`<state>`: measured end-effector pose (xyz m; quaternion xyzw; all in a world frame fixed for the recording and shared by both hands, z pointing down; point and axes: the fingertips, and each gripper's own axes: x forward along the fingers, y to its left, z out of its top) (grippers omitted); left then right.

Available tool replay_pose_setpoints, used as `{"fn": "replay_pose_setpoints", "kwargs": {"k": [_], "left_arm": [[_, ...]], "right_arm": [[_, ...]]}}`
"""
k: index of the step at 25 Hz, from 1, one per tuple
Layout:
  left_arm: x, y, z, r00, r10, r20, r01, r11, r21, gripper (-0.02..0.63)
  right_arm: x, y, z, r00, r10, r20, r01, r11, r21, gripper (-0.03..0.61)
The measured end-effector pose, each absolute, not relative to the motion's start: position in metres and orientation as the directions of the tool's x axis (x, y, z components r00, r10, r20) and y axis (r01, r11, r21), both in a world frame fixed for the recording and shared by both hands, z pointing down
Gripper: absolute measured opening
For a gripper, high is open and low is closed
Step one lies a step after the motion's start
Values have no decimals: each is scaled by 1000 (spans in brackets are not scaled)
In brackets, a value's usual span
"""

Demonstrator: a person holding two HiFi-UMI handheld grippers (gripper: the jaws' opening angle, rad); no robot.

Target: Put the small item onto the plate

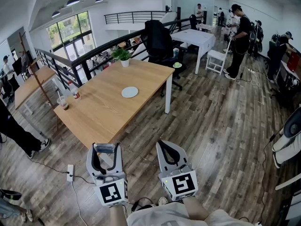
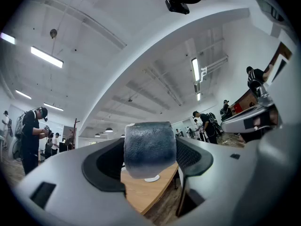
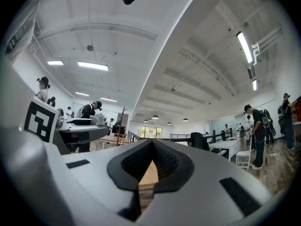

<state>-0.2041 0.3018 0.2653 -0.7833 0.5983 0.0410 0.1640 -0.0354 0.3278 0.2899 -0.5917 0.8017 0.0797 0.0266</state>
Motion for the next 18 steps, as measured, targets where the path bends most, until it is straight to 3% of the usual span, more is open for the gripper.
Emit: {"fn": "replay_pose_setpoints", "kwargs": {"k": [18], "left_arm": [[-194, 285, 263, 271, -923, -272, -954, -221, -202, 319]], "right_arm": [[-2, 312, 291, -280, -944, -172, -960, 274, 58, 17]]}}
